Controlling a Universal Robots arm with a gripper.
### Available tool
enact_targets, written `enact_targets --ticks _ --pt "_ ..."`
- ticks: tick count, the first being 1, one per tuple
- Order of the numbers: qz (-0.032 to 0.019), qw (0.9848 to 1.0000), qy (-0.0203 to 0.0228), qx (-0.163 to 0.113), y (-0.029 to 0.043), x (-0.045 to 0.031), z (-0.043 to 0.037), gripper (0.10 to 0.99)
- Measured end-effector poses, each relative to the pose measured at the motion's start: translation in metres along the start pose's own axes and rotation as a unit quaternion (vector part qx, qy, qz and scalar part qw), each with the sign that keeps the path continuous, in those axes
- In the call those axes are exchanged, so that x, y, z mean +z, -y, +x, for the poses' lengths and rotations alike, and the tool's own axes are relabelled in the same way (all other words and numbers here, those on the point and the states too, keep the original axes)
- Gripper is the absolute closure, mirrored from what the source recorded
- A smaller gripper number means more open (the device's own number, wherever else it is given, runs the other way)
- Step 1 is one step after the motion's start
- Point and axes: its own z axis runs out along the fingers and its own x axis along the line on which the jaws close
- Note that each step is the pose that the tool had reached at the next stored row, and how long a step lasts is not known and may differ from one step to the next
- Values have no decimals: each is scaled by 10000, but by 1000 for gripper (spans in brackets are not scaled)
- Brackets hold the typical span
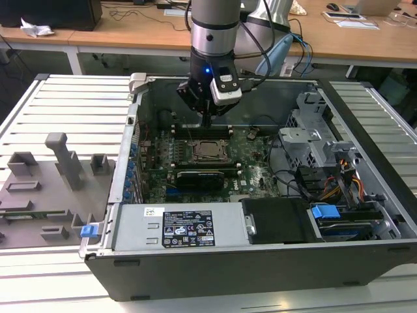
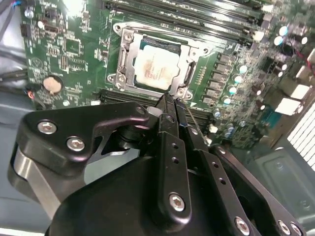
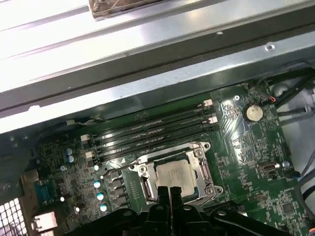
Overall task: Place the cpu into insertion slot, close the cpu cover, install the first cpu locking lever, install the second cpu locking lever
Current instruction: 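Install the first cpu locking lever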
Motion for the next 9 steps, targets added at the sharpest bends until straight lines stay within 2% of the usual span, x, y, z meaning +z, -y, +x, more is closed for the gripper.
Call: enact_targets --ticks 2,6,9 --pt "1 9998 -10 -187 0 1 0 929" --pt "1 9982 -30 -603 0 6 0 929" --pt "3 9950 -50 -996 1 10 0 929"
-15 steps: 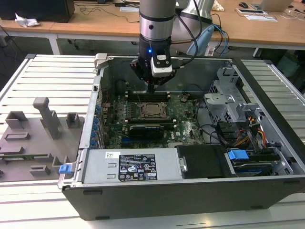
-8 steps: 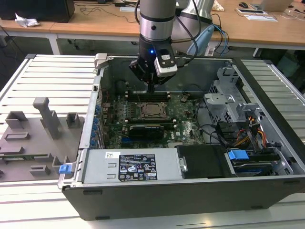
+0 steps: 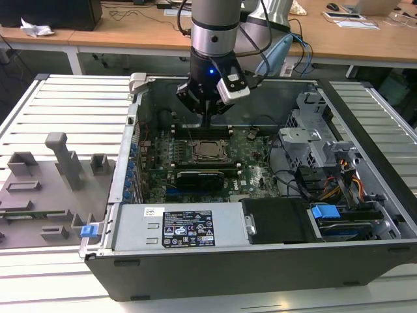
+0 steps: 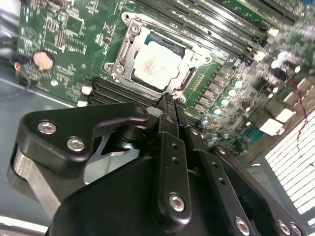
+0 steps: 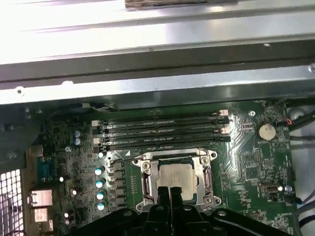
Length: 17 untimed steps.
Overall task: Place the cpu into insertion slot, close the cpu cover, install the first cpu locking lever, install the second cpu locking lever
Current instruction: 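Install the first cpu locking lever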
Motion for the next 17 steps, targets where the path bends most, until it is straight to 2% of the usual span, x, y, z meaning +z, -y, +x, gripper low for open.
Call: enact_targets --ticks 2,3,6,7,10,15,17 --pt "0 9994 -17 -358 0 2 1 929" --pt "-1 9992 -19 -408 2 3 9 929" --pt "-2 9991 -14 -421 8 5 61 941" --pt "-3 9991 -12 -421 9 5 75 984" --pt "-20 9991 -3 -422 12 8 117 984" --pt "-20 9992 11 -395 21 10 253 984" --pt "-21 9992 15 -392 25 10 331 984"
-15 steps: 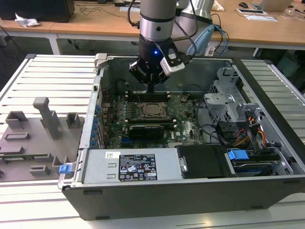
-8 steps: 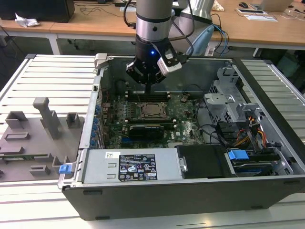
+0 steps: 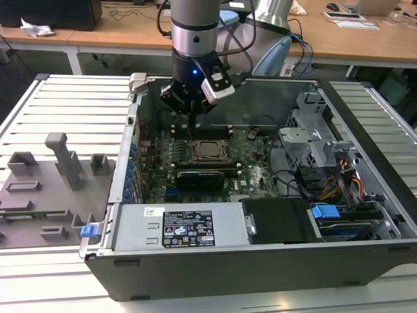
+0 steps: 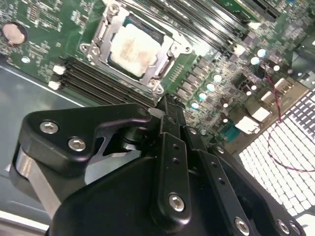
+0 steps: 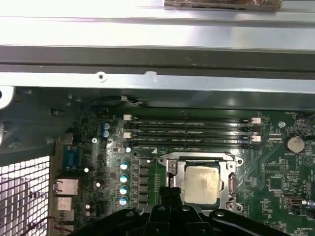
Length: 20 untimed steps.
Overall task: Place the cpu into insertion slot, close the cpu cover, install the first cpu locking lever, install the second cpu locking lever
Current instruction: 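Install the first cpu locking lever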
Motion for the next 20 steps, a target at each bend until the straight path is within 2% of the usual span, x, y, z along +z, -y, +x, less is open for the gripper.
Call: enact_targets --ticks 8,13,16,20 --pt "-10 10000 32 -1 -21 48 198 984" --pt "-12 10000 32 0 -83 96 244 984" --pt "-13 10000 32 -1 -221 141 259 984" --pt "-13 10000 32 -1 -238 156 238 984"
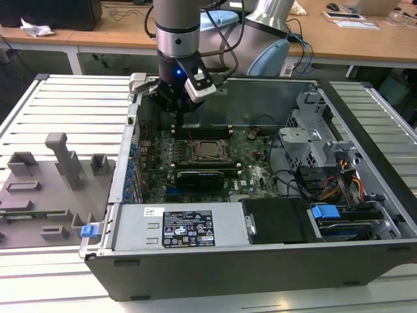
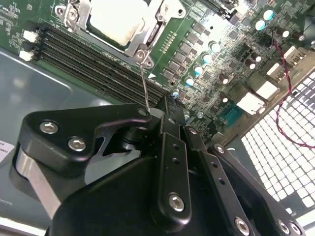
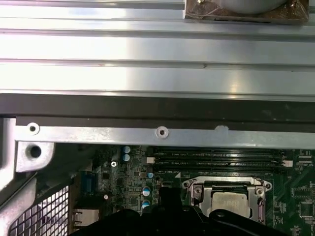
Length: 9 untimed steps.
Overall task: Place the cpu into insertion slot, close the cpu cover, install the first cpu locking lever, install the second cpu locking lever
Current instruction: 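Install the first cpu locking lever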
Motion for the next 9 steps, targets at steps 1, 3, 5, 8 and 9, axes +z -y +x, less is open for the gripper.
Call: enact_targets --ticks 1,3,5,8,9 --pt "0 10000 0 -1 0 1 -11 984" --pt "0 10000 0 0 1 3 -32 984" --pt "0 10000 0 0 1 6 -59 984" --pt "-1 10000 0 0 3 13 -124 984" --pt "-1 10000 1 0 4 19 -175 984"
